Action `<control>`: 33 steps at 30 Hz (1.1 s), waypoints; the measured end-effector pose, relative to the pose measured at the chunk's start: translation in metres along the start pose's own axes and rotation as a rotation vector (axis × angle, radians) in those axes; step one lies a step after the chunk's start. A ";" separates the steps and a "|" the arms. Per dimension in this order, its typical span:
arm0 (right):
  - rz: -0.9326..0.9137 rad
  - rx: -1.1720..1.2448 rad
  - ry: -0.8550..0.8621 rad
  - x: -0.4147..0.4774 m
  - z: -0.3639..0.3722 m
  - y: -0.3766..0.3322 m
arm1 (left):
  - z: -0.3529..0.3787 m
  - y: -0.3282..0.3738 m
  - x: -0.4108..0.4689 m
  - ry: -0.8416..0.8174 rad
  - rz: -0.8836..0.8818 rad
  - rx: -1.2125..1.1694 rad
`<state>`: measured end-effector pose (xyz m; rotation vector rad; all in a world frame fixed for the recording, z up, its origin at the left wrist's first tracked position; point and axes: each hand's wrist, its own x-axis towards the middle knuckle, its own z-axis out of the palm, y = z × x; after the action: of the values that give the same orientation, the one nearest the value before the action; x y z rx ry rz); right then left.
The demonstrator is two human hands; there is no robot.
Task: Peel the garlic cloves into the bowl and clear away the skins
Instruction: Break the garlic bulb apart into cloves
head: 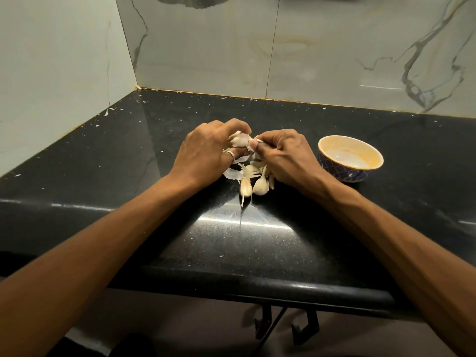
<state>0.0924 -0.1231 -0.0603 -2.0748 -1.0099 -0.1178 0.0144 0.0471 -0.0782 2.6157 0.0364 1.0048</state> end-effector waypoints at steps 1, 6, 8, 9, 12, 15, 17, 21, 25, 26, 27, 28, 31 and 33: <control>0.037 0.062 0.015 0.000 -0.001 0.000 | -0.001 -0.001 0.001 0.015 -0.042 -0.043; 0.084 0.047 0.090 0.002 -0.002 0.006 | -0.006 -0.003 0.003 0.056 -0.178 -0.162; 0.053 0.035 0.085 0.001 -0.002 0.003 | -0.007 -0.002 0.003 0.045 -0.180 -0.165; 0.037 0.017 0.073 0.000 -0.002 0.001 | -0.007 -0.001 0.003 0.042 -0.178 -0.166; 0.040 -0.068 0.044 0.000 -0.003 -0.002 | -0.006 -0.003 0.003 0.030 -0.157 -0.129; 0.079 -0.062 0.015 0.001 -0.007 -0.004 | -0.002 -0.005 0.003 -0.006 -0.122 -0.052; 0.078 -0.060 0.010 0.001 -0.009 -0.006 | -0.001 -0.006 0.003 -0.036 -0.111 -0.024; 0.079 -0.100 -0.023 0.003 -0.017 -0.006 | 0.003 -0.012 0.004 -0.138 -0.123 -0.025; 0.089 -0.116 -0.066 0.005 -0.028 -0.004 | 0.003 -0.012 0.006 -0.176 -0.144 -0.050; 0.084 -0.112 -0.073 0.005 -0.031 -0.005 | 0.002 -0.012 0.006 -0.190 -0.152 -0.061; 0.082 -0.100 -0.078 0.005 -0.032 -0.006 | 0.000 -0.012 0.006 -0.209 -0.156 -0.075; 0.078 -0.087 -0.083 0.005 -0.033 -0.007 | -0.001 -0.011 0.005 -0.224 -0.155 -0.096; 0.057 -0.082 -0.131 0.005 -0.037 -0.009 | -0.006 -0.005 0.004 -0.185 -0.135 -0.160; 0.051 -0.094 -0.188 0.004 -0.041 -0.009 | -0.010 0.002 0.004 -0.107 -0.129 -0.173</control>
<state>0.0991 -0.1463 -0.0252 -2.2272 -1.0806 0.0577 0.0104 0.0490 -0.0682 2.4704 0.0870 0.7870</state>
